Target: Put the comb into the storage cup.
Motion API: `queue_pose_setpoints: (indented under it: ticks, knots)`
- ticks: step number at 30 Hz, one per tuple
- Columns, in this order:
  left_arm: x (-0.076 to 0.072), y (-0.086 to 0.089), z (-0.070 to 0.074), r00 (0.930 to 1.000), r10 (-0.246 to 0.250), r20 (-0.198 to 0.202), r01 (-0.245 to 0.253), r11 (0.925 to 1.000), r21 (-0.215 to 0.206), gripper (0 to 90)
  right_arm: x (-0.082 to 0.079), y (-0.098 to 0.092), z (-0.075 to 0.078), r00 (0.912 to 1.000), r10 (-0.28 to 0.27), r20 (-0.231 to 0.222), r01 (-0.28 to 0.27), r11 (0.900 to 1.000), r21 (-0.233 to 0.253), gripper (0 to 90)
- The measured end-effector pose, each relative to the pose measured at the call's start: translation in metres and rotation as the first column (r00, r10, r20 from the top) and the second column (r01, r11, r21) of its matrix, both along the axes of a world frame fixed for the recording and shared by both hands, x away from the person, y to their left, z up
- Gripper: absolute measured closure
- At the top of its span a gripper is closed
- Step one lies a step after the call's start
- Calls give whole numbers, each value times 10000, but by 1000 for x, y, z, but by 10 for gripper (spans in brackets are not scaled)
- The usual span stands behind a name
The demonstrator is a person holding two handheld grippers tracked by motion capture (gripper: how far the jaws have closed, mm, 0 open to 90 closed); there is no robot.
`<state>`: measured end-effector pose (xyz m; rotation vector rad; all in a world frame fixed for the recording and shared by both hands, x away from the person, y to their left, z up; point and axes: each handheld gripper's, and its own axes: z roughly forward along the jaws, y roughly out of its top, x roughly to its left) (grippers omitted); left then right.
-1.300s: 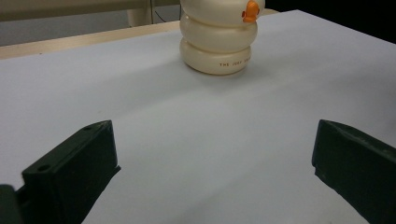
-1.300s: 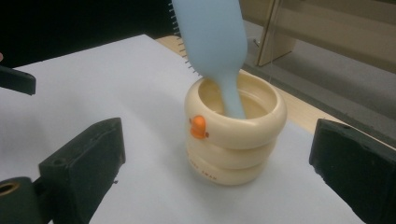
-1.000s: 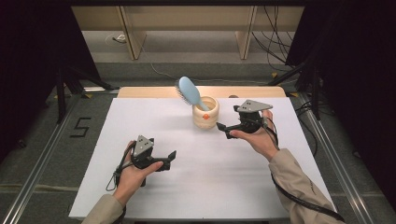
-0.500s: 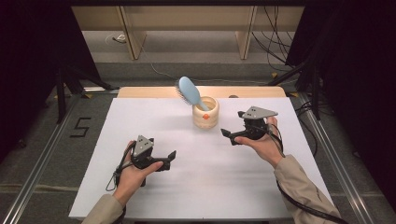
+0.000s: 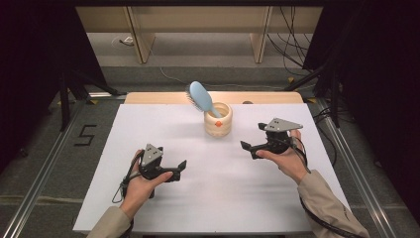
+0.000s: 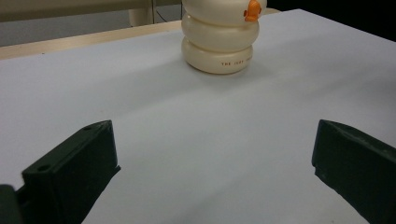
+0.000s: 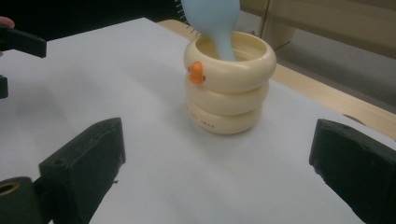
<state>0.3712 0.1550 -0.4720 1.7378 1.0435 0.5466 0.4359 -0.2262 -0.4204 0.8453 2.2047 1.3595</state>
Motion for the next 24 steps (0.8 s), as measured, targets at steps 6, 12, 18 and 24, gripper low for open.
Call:
queue_pose_setpoints:
  ticks: [6,12,18,24]
  knots:
    - [0,0,0,10000,2,12,-2,10000,69,0,-6,-5,-3,10000,-17,-46,17,10000,-43,43]
    - [0,2,1,10000,9,51,-9,9999,152,0,-11,-12,-4,9999,-74,-86,74,10000,17,45]
    - [-1,6,1,10000,21,34,-22,9997,260,0,-17,-18,-8,9999,-78,-133,78,10000,-20,47]
    - [-3,9,1,10000,61,66,-63,9996,291,0,-21,-23,-10,9997,-142,-213,143,9999,32,47]
